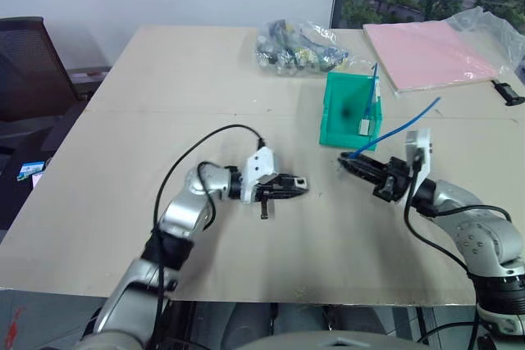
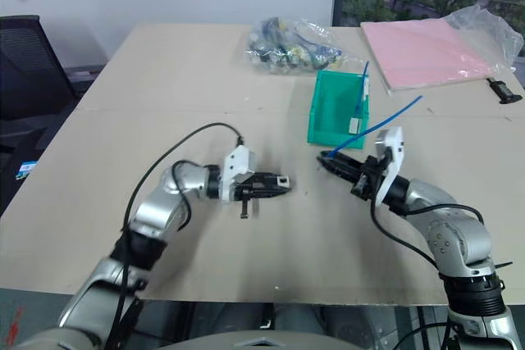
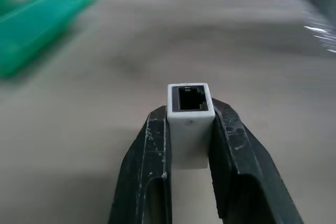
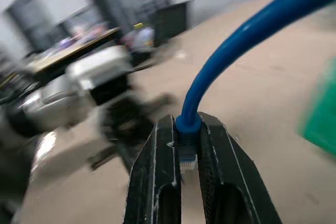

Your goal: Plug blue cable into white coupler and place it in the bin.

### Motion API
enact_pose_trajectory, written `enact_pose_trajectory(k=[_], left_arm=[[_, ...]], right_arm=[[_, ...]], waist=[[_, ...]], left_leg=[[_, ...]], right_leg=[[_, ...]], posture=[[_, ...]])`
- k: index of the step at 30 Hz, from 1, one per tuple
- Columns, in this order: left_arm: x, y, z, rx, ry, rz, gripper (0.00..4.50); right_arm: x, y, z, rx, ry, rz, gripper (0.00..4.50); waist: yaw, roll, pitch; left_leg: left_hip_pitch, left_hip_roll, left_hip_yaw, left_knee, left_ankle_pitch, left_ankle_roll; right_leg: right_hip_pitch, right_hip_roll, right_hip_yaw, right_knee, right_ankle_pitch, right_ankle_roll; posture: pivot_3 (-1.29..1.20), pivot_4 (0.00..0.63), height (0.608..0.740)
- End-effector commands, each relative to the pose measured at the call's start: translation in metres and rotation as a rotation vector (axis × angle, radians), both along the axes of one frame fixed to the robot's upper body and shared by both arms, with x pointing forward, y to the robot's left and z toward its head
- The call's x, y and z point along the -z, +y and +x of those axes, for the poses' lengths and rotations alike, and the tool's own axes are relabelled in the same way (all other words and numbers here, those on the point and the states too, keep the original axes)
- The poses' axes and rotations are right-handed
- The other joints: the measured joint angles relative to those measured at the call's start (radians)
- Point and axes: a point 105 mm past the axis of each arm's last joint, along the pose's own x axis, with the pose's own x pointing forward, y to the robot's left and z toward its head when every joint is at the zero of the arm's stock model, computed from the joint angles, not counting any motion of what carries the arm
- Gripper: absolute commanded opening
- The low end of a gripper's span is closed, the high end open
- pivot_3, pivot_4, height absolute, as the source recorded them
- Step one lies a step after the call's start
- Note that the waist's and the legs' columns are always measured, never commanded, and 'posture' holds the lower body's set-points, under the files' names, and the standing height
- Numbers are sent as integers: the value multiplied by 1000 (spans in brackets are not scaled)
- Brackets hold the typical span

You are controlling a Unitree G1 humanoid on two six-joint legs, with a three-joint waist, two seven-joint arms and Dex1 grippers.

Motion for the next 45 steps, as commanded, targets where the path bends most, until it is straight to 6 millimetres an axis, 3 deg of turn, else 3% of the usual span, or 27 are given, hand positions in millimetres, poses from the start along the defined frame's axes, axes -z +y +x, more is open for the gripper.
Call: enact_pose_trajectory(k=[1, 14, 23, 24, 26, 30, 32, 45], left_arm=[[7, -2, -2, 194, 15, 55, 355], [29, -31, 5, 392, -110, 161, 355], [39, -31, 1, 440, -138, 206, 355], [40, -31, 1, 436, -129, 204, 1155], [42, -30, 1, 428, -123, 200, 1808], [44, -27, 2, 397, -98, 186, 3734], [42, -26, 5, 367, -97, 154, 4489], [16, -1, 22, 126, -77, -63, 4489]], right_arm=[[-4, 7, -6, -115, -156, -114, 0], [19, 5, -14, -238, -277, -242, 0], [24, 6, -14, -223, -275, -240, 0], [24, 6, -13, -220, -275, -239, 0], [24, 6, -12, -212, -274, -236, 0], [24, 4, -10, -203, -271, -233, 0], [24, 4, -9, -200, -269, -232, 0], [19, -3, -4, -134, -261, -187, 0]], waist=[[2, -1, 1], [12, -4, 2], [30, -4, 2], [30, -4, 2], [28, -4, 2], [26, -4, 2], [21, -4, 2], [-3, -4, 2]], left_leg=[[0, 0, 0, 0, 0, 0], [-2, 0, -2, 3, 0, 0], [-1, -1, -5, 7, 0, 0], [-1, -1, -5, 7, 0, 0], [-1, -1, -5, 7, 0, 0], [-1, -1, -6, 7, 0, 0], [-1, -1, -6, 7, 0, 0], [0, 0, -8, 6, 0, 0]], right_leg=[[0, 0, 0, 0, 0, 0], [1, -2, -2, 0, 0, 0], [5, -2, -5, 0, 0, 0], [5, -2, -5, 0, 0, 0], [5, -2, -5, 0, 0, 0], [5, -1, -5, 0, 0, 0], [4, 0, -5, 0, 0, 0], [3, 1, -4, 2, 0, 0]], posture=[[0, 150, 739], [0, 150, 739], [0, 150, 739], [0, 150, 739], [0, 150, 739], [0, 150, 739], [0, 150, 739], [0, 150, 739]])
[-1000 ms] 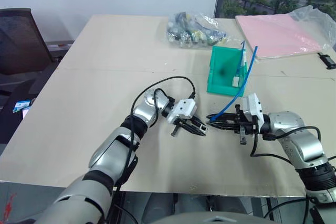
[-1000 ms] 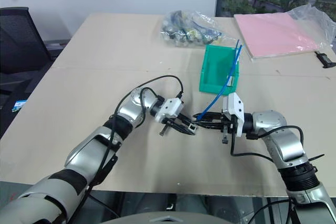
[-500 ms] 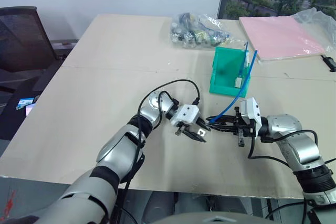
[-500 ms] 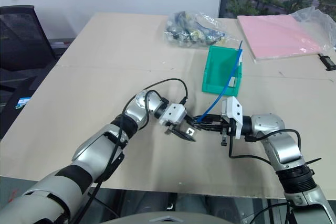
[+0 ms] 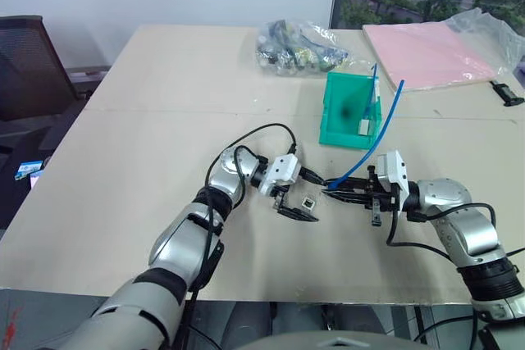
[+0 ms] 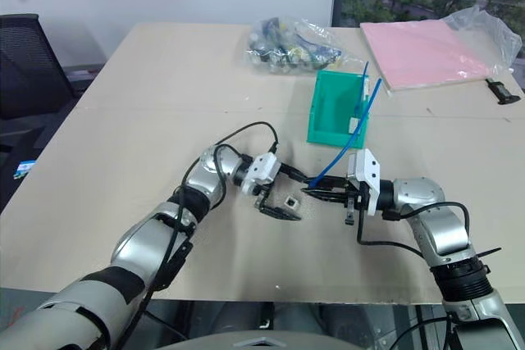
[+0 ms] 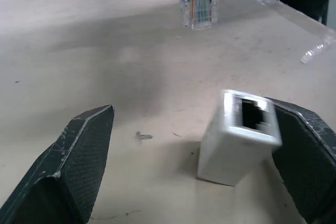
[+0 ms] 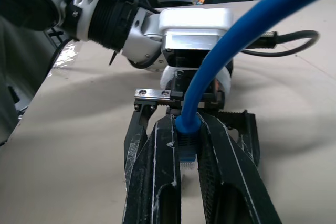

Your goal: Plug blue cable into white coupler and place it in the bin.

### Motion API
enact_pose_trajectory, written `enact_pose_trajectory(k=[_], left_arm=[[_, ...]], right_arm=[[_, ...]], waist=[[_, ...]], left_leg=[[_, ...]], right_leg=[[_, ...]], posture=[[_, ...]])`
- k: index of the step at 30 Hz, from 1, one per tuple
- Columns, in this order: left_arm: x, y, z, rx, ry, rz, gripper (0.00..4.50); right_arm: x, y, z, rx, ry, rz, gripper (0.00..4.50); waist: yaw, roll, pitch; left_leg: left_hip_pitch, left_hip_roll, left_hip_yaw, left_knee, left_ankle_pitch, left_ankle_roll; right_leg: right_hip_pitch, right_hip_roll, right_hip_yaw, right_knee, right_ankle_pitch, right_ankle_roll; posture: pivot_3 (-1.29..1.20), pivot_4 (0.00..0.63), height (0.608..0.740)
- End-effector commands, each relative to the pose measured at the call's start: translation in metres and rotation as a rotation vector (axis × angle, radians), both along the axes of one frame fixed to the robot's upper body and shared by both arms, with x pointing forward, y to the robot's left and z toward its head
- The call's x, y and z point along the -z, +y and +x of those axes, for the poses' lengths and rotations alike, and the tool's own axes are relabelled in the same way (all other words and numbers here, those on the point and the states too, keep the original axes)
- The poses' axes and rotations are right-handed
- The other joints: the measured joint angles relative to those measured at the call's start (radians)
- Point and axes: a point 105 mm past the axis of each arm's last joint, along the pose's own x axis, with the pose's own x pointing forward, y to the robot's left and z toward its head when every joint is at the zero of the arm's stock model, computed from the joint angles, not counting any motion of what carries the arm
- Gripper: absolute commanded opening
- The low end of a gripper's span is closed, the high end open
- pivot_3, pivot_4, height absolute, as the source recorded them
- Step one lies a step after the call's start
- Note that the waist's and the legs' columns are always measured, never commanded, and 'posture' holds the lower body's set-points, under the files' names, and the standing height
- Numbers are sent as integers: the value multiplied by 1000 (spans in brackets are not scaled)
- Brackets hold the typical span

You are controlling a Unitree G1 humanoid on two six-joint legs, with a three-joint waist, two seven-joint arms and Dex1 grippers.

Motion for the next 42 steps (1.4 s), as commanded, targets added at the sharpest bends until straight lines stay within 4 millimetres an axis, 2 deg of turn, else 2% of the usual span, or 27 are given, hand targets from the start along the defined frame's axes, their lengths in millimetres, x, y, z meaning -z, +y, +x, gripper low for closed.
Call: enact_pose_trajectory(k=[1, 4, 7, 13, 18, 22, 26, 40, 42], left_arm=[[-9, 15, 4, -82, -14, -49, 4489], [-19, 23, -3, -153, -14, -104, 4489], [-27, 30, -24, -257, -9, -134, 4489], [-29, 19, -55, -528, 77, -142, 4489], [-20, 6, -56, -742, 47, -78, 4489], [-18, 4, -51, -865, 107, -117, 4489], [-17, 0, -52, -884, 132, -121, 4489], [-14, -6, -54, -906, 62, -62, 4489], [-14, -5, -55, -911, 69, -60, 3978]], right_arm=[[-12, -6, 3, 33, -36, 44, 0], [-13, -9, 3, 49, -36, 51, 0], [-12, -12, 3, 65, -30, 56, 0], [-10, -18, 3, 80, -19, 61, 0], [-11, -20, 4, 84, -15, 61, 0], [-13, -22, 4, 87, -14, 60, 0], [-13, -24, 4, 90, -9, 55, 0], [-15, -27, 4, 125, -9, 65, 0], [-15, -27, 4, 127, -8, 65, 0]], waist=[[-1, 0, 0], [1, 0, 0], [2, 0, 0], [11, 1, 0], [11, 1, 0], [10, 1, 0], [10, 1, 0], [10, 1, 0], [10, 1, 0]], left_leg=[[0, 0, 0, 0, 0, 0], [-1, 0, 0, -2, 0, 0], [-1, 0, 0, -4, 0, 0], [0, 0, 0, -5, 0, 0], [2, -1, -1, -5, 0, 0], [2, -1, 0, -5, 0, 0], [2, -1, 0, -5, 0, 0], [2, -1, 0, -6, 0, -1], [2, -1, 0, -6, 0, -1]], right_leg=[[-1, 0, 0, 0, 0, 0], [-2, 0, 2, 0, 0, 0], [-3, -3, 6, -1, 0, 0], [-4, -8, 11, 0, 0, 0], [-2, -8, 10, 0, 0, 0], [-2, -7, 11, 0, 0, 0], [-3, -7, 11, 0, 0, 0], [-2, -8, 11, -1, 0, 0], [-2, -8, 11, -1, 0, 0]], posture=[[0, 150, 739], [0, 150, 739], [0, 150, 739], [0, 150, 739], [0, 150, 739], [0, 150, 739], [0, 150, 739], [0, 150, 739], [0, 150, 739]])
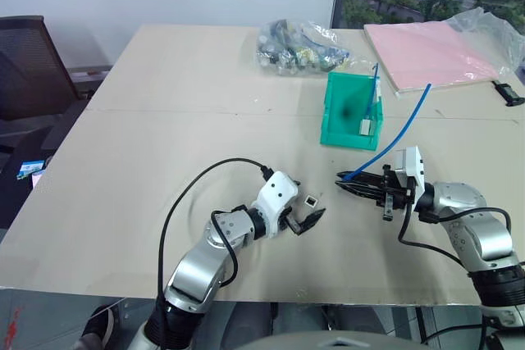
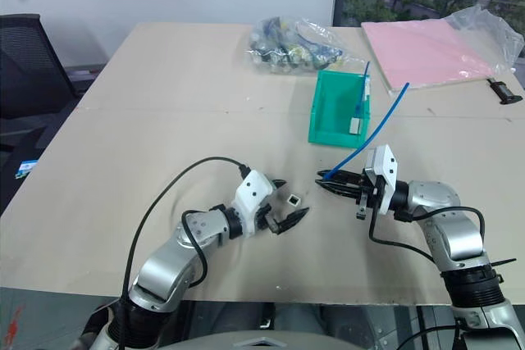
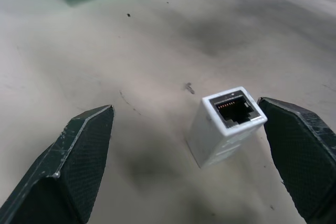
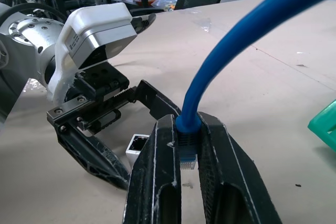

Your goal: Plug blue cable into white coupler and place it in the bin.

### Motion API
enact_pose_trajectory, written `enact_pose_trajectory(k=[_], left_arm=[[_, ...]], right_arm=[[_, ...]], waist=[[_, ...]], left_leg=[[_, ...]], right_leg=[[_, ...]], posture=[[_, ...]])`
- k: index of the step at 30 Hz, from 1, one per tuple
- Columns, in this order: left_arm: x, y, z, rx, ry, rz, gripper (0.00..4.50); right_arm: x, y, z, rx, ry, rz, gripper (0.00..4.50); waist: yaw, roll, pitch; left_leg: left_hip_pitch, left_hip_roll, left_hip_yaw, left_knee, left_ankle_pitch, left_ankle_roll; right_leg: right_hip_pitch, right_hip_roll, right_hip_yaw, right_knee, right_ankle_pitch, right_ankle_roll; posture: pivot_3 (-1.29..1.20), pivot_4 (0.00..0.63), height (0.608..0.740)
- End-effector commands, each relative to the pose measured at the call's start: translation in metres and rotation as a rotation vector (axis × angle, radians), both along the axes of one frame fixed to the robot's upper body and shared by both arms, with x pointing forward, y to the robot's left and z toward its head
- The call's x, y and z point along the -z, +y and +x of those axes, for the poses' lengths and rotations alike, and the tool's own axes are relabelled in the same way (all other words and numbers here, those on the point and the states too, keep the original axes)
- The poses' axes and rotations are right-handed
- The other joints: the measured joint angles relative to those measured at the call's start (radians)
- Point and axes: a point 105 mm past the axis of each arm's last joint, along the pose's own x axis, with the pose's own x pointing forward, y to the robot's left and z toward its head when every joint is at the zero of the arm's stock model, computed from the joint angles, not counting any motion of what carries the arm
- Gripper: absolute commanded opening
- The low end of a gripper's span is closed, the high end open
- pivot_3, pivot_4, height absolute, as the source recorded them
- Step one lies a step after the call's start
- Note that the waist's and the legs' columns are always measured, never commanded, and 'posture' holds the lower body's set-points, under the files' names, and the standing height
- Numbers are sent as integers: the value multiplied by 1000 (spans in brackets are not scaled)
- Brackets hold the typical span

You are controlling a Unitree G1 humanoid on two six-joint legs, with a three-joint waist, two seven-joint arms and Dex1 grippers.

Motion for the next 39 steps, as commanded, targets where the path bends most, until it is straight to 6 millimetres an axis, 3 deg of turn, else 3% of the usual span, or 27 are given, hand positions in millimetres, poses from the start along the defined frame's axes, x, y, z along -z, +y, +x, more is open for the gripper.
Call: enact_pose_trajectory(k=[1, 5, 6, 7, 12, 16, 23, 32, 39], left_arm=[[-11, -5, -4, 15, -37, -18, 3855], [-11, -4, -3, -3, -33, -22, 2031], [-10, -3, -3, -10, -29, -24, 1261], [-10, -2, -5, 17, -12, -49, 1162], [-14, 0, -12, 307, -14, -134, 1113], [-12, 4, 5, 522, -11, -138, 1113], [2, 1, 37, 791, -56, 12, 1113], [9, -10, 55, 924, -59, 151, 1113], [12, -8, 55, 938, -64, 174, 1113]], right_arm=[[-14, -4, -1, 14, -48, 15, 0], [-14, -4, 0, 15, -49, 13, 0], [-14, -4, 0, 15, -50, 13, 0], [-15, -3, 2, 18, -52, 15, 0], [-15, 9, 5, -6, -34, 17, 0], [-11, 23, 6, -58, -21, -3, 0], [-6, 38, 3, -137, -35, -49, 0], [5, 46, 13, -98, -43, -95, 0], [20, 37, 12, -93, -20, -180, 0]], waist=[[0, 0, 0], [0, 0, 0], [0, 0, 0], [0, 0, 0], [-1, 1, 0], [2, 1, 0], [1, 0, 0], [0, 0, 0], [-1, -1, -1]], left_leg=[[0, 0, 0, 0, 0, 0], [0, 0, 0, 0, 0, 0], [0, 0, 0, 0, 0, 0], [0, 0, 0, 0, 0, 0], [0, 0, 0, 0, 0, 0], [0, 0, 0, 0, 1, -1], [-2, -2, 2, 0, 3, -5], [-2, -2, 1, 2, 1, -1], [-2, -2, 0, 3, 1, -1]], right_leg=[[0, 0, 0, 0, 0, 0], [0, 0, 0, 0, 0, 0], [0, 0, 0, 0, 0, 0], [0, 0, 0, 0, 0, 0], [0, 0, 0, 0, 0, 0], [0, 1, -3, 0, 0, 0], [-1, 4, -5, -2, 0, 0], [-1, 6, -6, 0, 0, 0], [0, 6, -6, 1, 0, 0]], posture=[[0, 150, 739], [0, 150, 739], [0, 150, 739], [0, 150, 739], [0, 150, 739], [0, 150, 739], [0, 150, 739], [0, 150, 739], [0, 150, 739]])
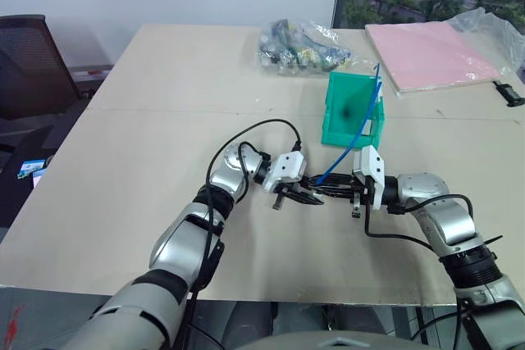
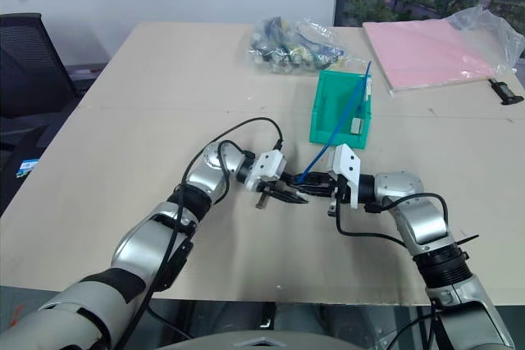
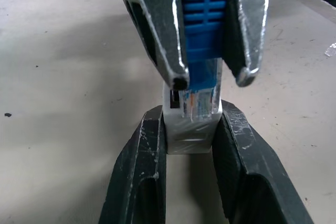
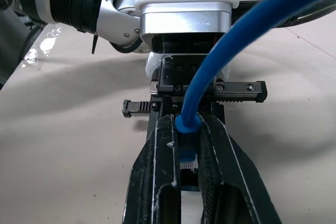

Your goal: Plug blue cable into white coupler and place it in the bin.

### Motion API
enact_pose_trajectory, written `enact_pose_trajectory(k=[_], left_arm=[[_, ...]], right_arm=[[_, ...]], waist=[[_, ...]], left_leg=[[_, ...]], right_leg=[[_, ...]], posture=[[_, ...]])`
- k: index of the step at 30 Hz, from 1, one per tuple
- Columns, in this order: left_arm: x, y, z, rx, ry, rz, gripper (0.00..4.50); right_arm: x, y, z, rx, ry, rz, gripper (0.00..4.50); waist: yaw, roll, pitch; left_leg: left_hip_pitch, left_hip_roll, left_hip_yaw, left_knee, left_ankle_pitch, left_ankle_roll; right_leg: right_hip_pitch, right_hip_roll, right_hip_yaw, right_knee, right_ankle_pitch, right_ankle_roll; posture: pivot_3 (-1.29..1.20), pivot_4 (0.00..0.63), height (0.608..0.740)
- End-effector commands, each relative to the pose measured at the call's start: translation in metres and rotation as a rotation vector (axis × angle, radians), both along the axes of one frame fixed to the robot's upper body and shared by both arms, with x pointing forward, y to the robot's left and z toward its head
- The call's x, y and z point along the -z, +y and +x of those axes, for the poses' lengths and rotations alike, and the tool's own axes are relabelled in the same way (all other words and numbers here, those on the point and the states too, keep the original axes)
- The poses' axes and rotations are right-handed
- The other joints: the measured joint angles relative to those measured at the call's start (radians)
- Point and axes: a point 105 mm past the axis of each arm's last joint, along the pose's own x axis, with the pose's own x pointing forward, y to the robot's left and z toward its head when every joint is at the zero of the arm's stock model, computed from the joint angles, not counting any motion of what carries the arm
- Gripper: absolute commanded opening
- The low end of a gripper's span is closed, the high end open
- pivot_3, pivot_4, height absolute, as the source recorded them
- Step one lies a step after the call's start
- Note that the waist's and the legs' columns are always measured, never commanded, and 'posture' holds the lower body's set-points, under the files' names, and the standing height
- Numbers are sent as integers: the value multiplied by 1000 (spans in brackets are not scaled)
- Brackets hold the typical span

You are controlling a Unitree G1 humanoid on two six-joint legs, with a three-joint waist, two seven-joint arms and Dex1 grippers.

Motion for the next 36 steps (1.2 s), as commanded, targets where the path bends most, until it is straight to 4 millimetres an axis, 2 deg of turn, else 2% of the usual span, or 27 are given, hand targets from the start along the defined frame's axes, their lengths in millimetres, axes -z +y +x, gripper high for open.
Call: enact_pose_trajectory(k=[1, 10, 16, 20, 25, 27, 29, 31, 33, 35, 36], left_arm=[[11, 5, -2, 6, 2, 60, 1113], [13, 11, 0, -21, 19, 66, 1113], [13, 10, 1, -32, 30, 70, 1113], [14, 9, 2, -41, 38, 73, 1113], [14, 7, 1, -62, 71, 43, 1113], [14, 6, 1, -61, 76, 41, 1113], [15, 5, 0, -59, 78, 41, 1113], [16, 5, -1, -57, 79, 42, 1113], [15, 6, -2, -54, 83, 42, 1113], [15, 7, -2, -61, 91, 37, 1113], [15, 8, -1, -64, 94, 35, 1113]], right_arm=[[4, -5, -1, 1, 8, -36, 0], [1, -10, 0, 15, 18, -37, 0], [11, -6, 7, 46, -5, -132, 0], [19, -2, 7, 80, 64, -148, 0], [48, 1, 0, 106, 193, -162, 0], [75, -5, -5, 111, 250, -221, 0], [108, -16, -15, 88, 290, -329, 0], [117, -18, -18, 77, 263, -356, 0], [80, 0, -9, 97, 273, -136, 0], [41, 9, -1, 83, 248, 22, 0], [32, 10, 0, 75, 234, 45, 0]], waist=[[0, 0, 0], [-3, -1, -1], [-3, -1, -1], [-3, -2, -2], [-4, -4, -6], [-6, -4, -6], [-6, -5, -9], [-9, -6, -13], [-10, -7, -15], [-10, -7, -15], [-11, -7, -14]], left_leg=[[0, 0, 0, 0, 0, 0], [1, 1, -1, 1, 0, 0], [2, 1, -1, 1, 0, 0], [2, 1, -1, 1, 0, 0], [4, 1, -1, 1, 0, 0], [8, 2, -1, 1, 0, 0], [19, 2, -1, -2, 0, 1], [27, 2, 0, -4, -1, 1], [39, 2, 0, -7, -1, 1], [38, 3, -1, -7, -1, 1], [37, 3, -1, -7, -1, 1]], right_leg=[[0, 0, 0, 0, 0, 0], [1, 1, 0, 1, 0, 0], [1, 1, 0, 2, 0, 0], [1, 2, 0, 3, 0, 0], [2, 2, 0, 4, 0, 0], [6, 2, 0, 4, 0, 0], [17, 2, 0, 0, 0, 0], [24, 3, 0, -1, 0, 0], [34, 3, 1, -4, -1, 0], [33, 4, 1, -2, -1, 0], [33, 4, 1, -2, -1, 0]], posture=[[0, 150, 739], [0, 150, 739], [0, 150, 739], [0, 150, 739], [0, 150, 739], [0, 150, 739], [0, 150, 739], [0, 150, 739], [0, 150, 739], [0, 150, 739], [0, 150, 739]])
